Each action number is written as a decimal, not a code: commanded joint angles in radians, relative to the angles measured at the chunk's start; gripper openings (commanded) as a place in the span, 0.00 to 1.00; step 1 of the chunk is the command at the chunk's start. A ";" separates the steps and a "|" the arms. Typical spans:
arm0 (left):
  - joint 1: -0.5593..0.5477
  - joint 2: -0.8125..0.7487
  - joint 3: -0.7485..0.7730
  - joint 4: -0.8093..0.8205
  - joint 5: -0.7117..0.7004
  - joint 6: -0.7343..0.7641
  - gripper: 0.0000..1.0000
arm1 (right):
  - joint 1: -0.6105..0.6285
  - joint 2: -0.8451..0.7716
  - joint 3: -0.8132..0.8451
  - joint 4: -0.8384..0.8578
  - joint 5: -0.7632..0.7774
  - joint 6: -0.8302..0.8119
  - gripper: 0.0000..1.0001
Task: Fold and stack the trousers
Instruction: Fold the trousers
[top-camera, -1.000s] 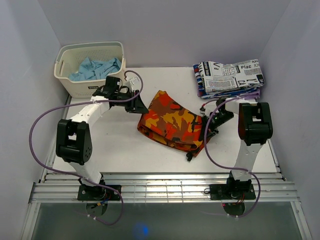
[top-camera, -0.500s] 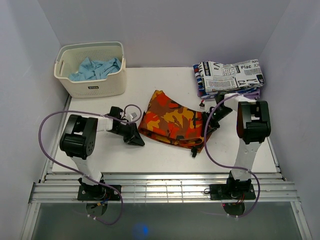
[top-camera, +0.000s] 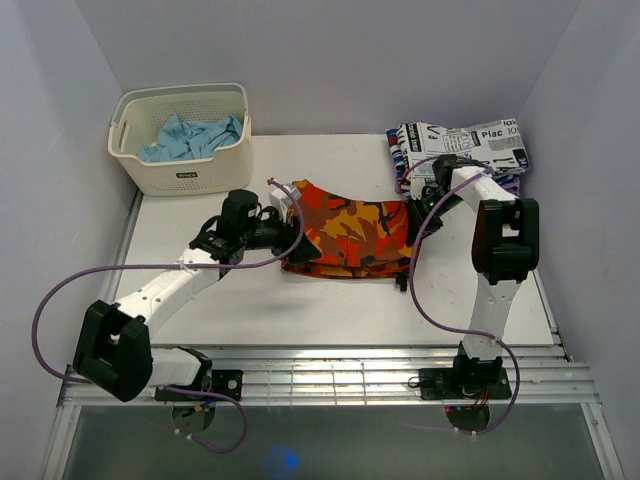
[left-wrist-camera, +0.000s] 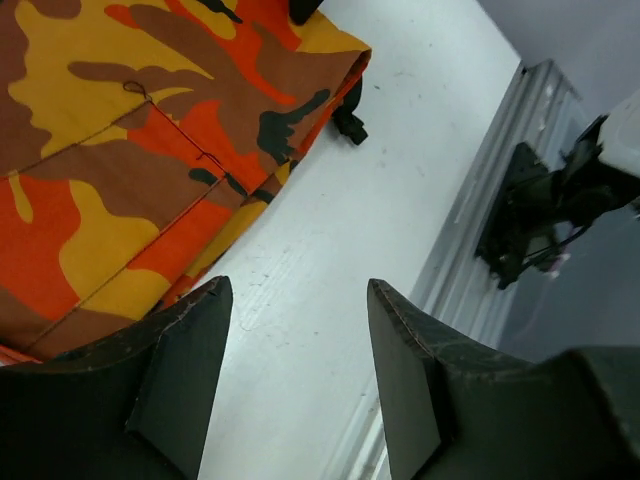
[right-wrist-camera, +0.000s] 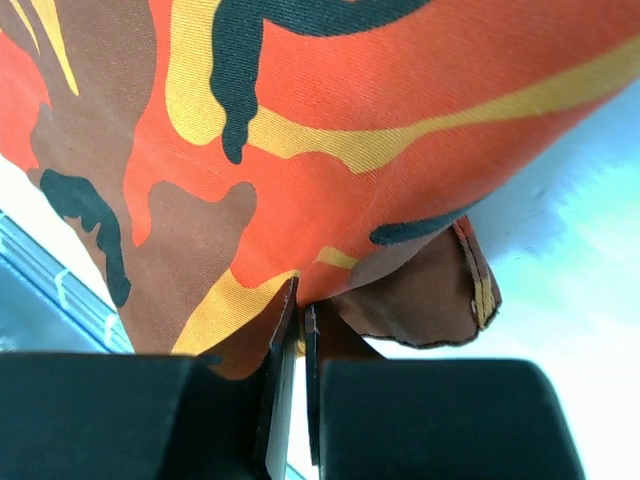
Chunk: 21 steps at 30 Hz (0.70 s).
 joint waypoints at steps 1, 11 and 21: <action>-0.062 0.018 -0.004 0.030 -0.062 0.288 0.67 | 0.003 -0.002 -0.009 -0.073 -0.049 -0.005 0.10; -0.266 0.231 0.052 0.281 0.038 0.327 0.98 | -0.052 0.120 0.054 -0.196 -0.182 0.034 0.49; -0.314 0.502 0.220 0.293 -0.240 0.050 0.98 | -0.053 0.127 0.037 -0.176 -0.196 0.054 0.22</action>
